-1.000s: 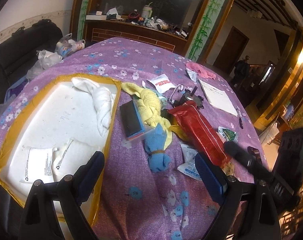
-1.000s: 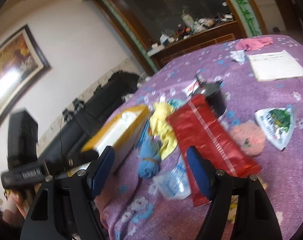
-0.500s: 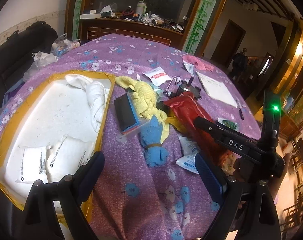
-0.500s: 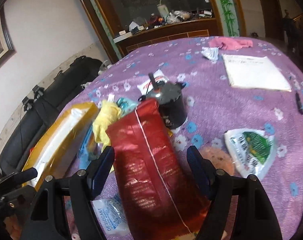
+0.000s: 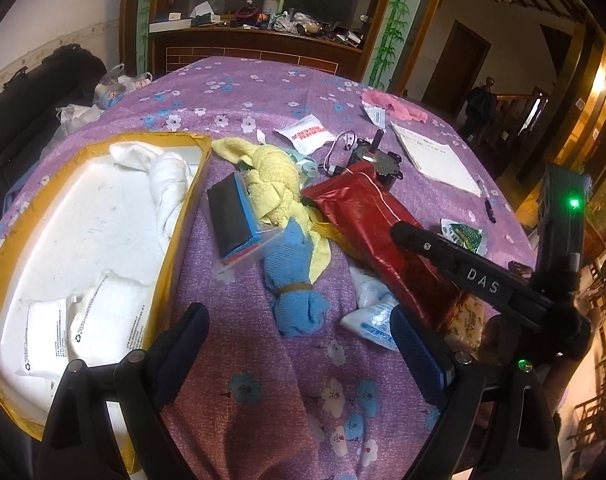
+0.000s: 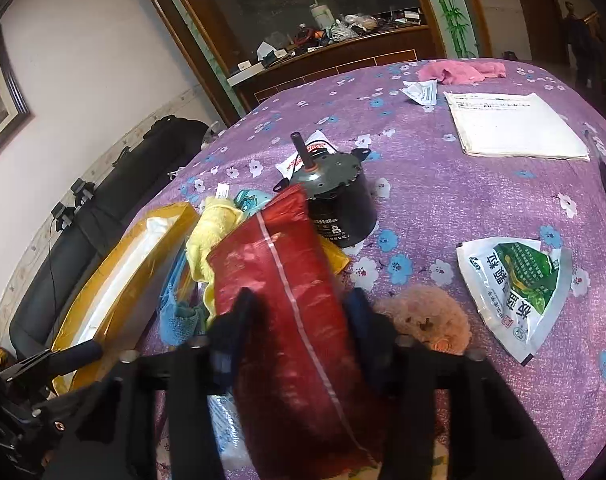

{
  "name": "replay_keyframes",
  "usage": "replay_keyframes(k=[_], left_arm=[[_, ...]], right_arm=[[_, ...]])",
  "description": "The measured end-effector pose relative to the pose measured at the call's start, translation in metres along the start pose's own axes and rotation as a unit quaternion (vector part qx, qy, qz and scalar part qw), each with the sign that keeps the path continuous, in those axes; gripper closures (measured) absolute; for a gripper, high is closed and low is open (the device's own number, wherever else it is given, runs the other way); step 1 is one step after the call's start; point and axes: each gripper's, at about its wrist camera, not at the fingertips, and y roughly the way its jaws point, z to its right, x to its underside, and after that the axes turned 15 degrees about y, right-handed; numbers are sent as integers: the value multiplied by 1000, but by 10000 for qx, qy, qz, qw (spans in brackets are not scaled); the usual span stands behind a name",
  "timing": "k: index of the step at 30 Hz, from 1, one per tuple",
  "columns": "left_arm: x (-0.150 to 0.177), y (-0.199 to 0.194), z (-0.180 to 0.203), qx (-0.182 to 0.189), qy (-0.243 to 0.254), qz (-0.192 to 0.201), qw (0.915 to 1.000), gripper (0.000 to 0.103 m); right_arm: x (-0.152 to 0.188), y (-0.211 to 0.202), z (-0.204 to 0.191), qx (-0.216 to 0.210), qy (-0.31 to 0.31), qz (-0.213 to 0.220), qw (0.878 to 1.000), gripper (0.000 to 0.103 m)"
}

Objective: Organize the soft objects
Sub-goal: 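Reach the right tool to the red foil bag and grasp it, then grasp the blue cloth bundle with the left tool while the right tool lifts the red bag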

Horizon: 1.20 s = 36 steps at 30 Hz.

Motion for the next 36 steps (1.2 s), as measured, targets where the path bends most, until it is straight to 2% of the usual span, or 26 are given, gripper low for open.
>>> replay_keyframes(k=[6, 14, 16, 17, 19, 21, 26, 27, 28, 31, 36], left_arm=[[-1, 7, 3, 8, 49, -79, 10000, 9], [-7, 25, 7, -162, 225, -225, 9994, 9], [-10, 35, 7, -178, 253, -361, 9989, 21], [-12, 41, 7, -248, 288, -417, 9984, 24], [-16, 47, 8, -316, 343, -360, 9983, 46], [-20, 56, 4, -180, 234, -519, 9982, 58], [-15, 77, -2, -148, 102, -782, 9968, 60], [-14, 76, -1, -190, 122, -692, 9974, 68], [-14, 75, 1, -181, 162, -712, 9972, 71], [-12, 65, 5, -106, 183, -644, 9977, 74], [-7, 38, 17, 290, 302, -364, 9985, 74]], right_arm=[[2, -10, 0, -75, 7, 225, 9997, 89], [-2, -29, 5, -433, 162, 621, 9970, 92], [-3, -33, 7, -506, 220, 715, 9959, 93], [-3, -35, 8, -515, 240, 768, 9954, 93], [-4, -36, 9, -510, 276, 797, 9951, 93], [-5, -35, 9, -518, 292, 769, 9953, 93], [-2, -37, 6, -543, 200, 817, 9950, 93], [-2, -37, 5, -554, 186, 814, 9950, 93], [-1, -36, 5, -576, 166, 795, 9950, 93], [-1, -38, 5, -600, 170, 820, 9947, 93], [-4, -42, 10, -702, 310, 895, 9930, 93]])
